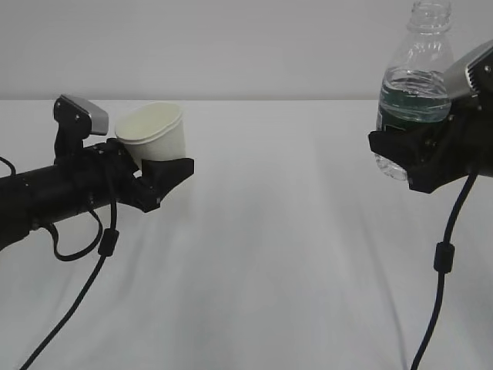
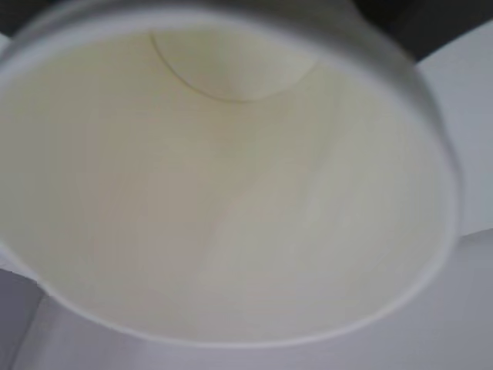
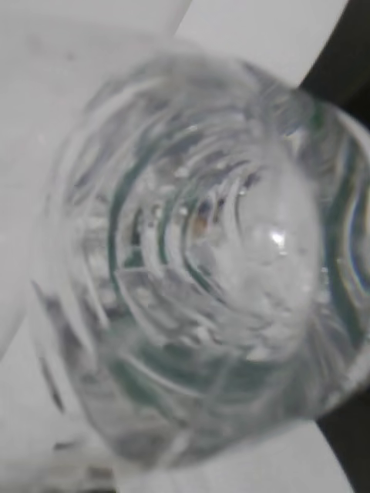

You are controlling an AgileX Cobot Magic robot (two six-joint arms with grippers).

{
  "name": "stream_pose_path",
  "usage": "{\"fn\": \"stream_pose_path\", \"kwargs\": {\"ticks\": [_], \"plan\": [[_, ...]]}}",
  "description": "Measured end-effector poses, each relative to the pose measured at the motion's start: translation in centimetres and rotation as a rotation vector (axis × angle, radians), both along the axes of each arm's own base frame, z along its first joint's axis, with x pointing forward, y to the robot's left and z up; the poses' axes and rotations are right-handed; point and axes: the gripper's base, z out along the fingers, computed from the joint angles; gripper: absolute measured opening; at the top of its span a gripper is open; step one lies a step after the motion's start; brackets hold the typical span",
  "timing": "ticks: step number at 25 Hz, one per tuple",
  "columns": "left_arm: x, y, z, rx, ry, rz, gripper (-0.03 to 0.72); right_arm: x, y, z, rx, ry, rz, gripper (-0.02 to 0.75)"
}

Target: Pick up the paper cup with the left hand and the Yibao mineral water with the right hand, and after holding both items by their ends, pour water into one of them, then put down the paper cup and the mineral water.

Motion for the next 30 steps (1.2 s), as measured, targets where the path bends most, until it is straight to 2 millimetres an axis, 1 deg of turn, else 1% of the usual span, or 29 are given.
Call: {"fn": "stream_pose_path", "kwargs": {"ticks": [7, 12, 18, 23, 30], "plan": [[-1.3, -0.9, 0.5, 0.002, 0.032, -0.165, 0.473, -0.1, 0.2, 0.1, 0.011, -0.010, 0.018, 0.417], [-2.0, -1.3, 1.4, -0.008, 0.025, -0.244, 0.473, -0.1, 0.2, 0.2, 0.015, -0.014, 0.029, 0.417], [-2.7, -1.5, 2.6, -0.015, 0.014, -0.302, 0.472, -0.2, 0.4, 0.1, 0.001, -0.017, 0.054, 0.417], [-3.1, -1.6, 3.0, -0.015, -0.001, -0.353, 0.472, -0.3, 0.6, 0.2, 0.018, -0.016, 0.076, 0.417], [-3.6, -1.9, 3.2, -0.060, 0.031, -0.401, 0.463, -0.5, 0.8, 0.2, 0.046, 0.000, 0.093, 0.417]]}}
